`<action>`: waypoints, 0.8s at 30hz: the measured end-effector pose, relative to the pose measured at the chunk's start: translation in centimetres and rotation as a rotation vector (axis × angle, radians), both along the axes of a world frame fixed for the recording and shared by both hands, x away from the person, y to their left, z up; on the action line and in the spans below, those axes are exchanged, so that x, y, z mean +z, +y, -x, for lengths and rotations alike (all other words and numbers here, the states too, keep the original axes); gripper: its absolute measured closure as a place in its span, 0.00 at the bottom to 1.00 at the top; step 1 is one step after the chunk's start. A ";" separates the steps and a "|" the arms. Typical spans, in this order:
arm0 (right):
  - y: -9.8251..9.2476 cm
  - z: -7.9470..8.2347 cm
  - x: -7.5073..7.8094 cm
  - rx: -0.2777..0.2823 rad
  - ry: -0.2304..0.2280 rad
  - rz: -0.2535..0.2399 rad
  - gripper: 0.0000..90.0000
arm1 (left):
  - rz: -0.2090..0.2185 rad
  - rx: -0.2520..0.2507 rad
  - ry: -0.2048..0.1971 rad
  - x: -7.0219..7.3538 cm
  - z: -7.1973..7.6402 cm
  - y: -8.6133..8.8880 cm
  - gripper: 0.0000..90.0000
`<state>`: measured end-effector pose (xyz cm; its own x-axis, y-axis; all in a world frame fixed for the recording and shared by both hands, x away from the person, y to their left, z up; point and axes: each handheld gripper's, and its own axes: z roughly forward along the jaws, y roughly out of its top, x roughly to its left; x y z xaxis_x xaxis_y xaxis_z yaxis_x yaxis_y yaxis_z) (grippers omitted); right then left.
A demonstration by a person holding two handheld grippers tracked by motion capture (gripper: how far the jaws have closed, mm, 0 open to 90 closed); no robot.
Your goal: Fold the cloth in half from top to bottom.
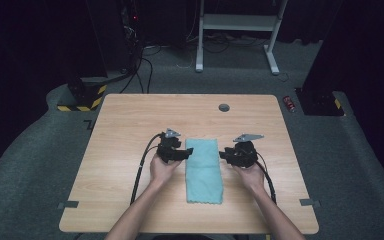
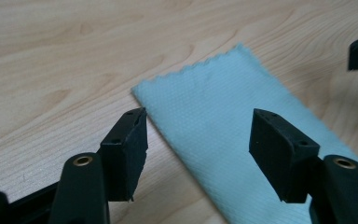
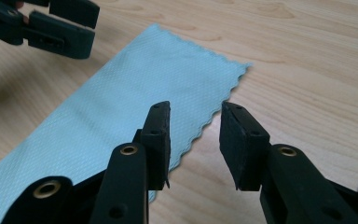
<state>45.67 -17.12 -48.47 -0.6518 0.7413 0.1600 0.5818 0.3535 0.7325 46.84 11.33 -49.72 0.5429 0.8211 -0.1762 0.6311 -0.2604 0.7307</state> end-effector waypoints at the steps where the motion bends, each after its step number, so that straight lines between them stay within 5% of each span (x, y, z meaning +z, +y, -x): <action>1: 0.0 -0.2 0.0 -0.006 0.000 -0.004 0.70 | -0.001 0.005 0.011 -0.1 -0.3 -0.1 0.41; 3: 0.0 -0.7 0.0 -0.014 0.011 -0.003 0.70 | 0.015 0.013 0.011 -0.2 -1.0 -0.2 0.42; 13: 1.0 -3.2 -0.4 -0.048 0.042 0.002 0.70 | -0.036 0.035 0.024 -0.3 -3.2 -1.1 0.42; 24: 2.8 -6.1 -1.6 -0.102 0.089 0.030 0.69 | -0.026 0.103 0.054 -1.6 -4.3 -0.5 0.45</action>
<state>51.73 -14.33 -50.08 -0.5572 0.8082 0.1906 0.6778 0.3101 0.6666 51.10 10.80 -51.35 0.4457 0.8768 -0.1806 0.6936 -0.2107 0.6888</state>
